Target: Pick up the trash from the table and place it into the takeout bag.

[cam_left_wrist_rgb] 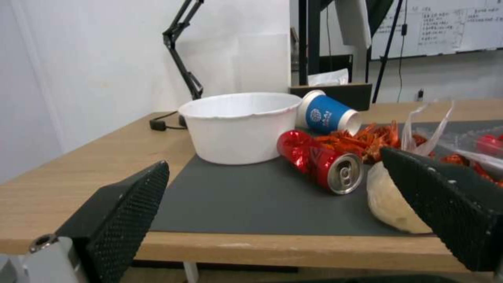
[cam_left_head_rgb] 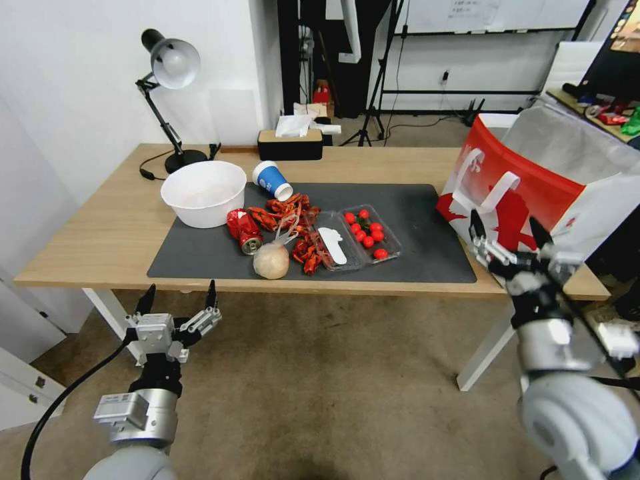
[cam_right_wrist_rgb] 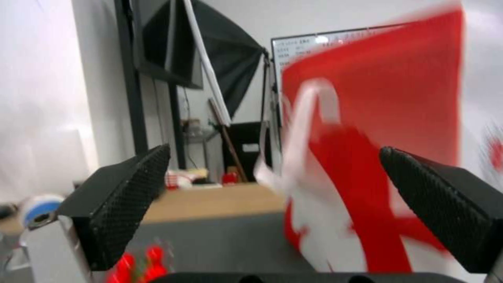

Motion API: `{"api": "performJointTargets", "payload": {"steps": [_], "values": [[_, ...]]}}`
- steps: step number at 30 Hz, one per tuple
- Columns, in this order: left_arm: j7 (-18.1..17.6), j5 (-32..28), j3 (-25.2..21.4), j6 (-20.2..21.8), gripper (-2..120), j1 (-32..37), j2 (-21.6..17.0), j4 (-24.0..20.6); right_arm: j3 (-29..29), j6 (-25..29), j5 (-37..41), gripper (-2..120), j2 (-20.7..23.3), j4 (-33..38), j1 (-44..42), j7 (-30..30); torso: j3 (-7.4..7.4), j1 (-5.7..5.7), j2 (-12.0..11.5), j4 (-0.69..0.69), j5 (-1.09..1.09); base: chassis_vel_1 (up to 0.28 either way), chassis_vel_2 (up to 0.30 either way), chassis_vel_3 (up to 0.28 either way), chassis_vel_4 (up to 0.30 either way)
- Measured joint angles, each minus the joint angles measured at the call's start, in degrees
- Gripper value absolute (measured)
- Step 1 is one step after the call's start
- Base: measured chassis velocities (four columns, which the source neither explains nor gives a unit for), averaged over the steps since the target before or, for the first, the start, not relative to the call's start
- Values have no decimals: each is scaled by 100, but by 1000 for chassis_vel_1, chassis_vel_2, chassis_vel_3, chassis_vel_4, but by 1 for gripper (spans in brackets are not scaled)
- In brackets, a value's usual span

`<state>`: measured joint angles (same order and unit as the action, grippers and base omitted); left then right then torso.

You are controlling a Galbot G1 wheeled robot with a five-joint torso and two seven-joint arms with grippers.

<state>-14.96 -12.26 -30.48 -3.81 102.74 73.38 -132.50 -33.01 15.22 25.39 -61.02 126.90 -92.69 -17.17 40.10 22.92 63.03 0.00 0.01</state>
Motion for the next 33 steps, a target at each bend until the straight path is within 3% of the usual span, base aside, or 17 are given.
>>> {"api": "performJointTargets", "payload": {"steps": [5, 13, 33], "values": [[5, 1, 28, -10, 100, -21, 12, 52, 16, 513, -379, 100, -207, -597, -321, 29, 0, -1, 0, -1, -3, 0, 0, 0, 0], [11, -10, 17, -23, 100, -26, -6, 65, 141, 533, -318, 100, -266, -838, -376, 135, 0, 0, 0, 0, -1, 0, 0, 0, 0], [30, -25, 30, -81, 100, -87, -4, 162, 237, -252, -120, 100, -194, -833, -424, 329, 0, 0, 0, 0, -1, 0, 0, 0, 0]]}}
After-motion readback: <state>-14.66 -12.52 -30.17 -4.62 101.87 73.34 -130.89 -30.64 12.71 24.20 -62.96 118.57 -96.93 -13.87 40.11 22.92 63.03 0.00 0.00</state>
